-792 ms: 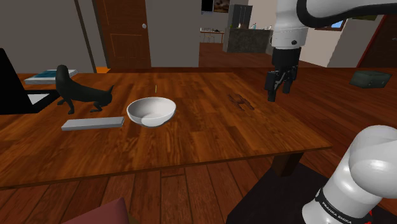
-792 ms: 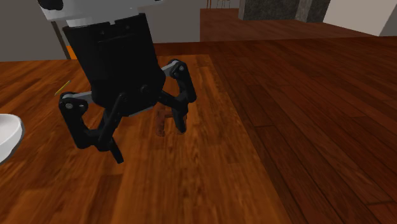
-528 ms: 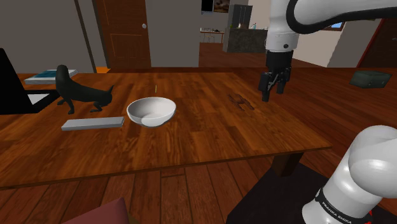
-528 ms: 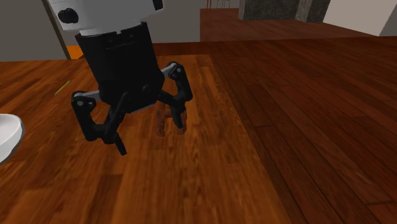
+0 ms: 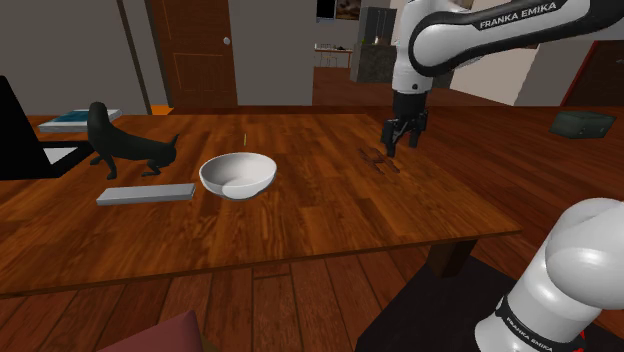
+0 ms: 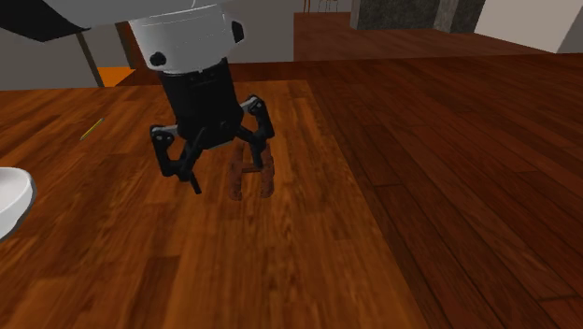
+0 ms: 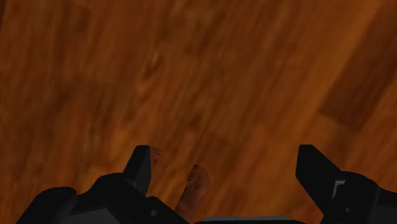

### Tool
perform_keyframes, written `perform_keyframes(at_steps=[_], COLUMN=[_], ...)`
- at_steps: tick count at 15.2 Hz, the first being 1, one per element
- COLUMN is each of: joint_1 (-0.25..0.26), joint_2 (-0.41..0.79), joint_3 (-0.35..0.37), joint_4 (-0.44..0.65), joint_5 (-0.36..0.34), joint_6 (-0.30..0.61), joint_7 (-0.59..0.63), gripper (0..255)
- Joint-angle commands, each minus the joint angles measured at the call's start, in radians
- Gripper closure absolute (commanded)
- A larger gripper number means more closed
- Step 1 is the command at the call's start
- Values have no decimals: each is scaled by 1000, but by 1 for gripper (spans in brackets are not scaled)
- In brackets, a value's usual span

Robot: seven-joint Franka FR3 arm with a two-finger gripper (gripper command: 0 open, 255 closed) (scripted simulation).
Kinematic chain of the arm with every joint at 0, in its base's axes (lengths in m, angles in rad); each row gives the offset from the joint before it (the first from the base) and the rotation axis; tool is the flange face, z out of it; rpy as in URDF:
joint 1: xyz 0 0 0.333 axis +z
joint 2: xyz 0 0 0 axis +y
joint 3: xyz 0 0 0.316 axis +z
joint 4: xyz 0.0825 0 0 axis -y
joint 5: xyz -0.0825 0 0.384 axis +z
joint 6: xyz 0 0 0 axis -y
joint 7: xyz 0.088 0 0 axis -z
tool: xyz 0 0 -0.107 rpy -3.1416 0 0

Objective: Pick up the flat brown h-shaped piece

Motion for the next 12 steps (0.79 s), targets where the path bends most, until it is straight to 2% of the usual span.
perform_keyframes(at_steps=[1, 12], joint_1=[-10, -54], joint_2=[75, 450], joint_3=[-12, -68], joint_4=[34, 282], joint_5=[-9, -24], joint_6=[56, 255], joint_7=[-6, -44], gripper=[0, 0])
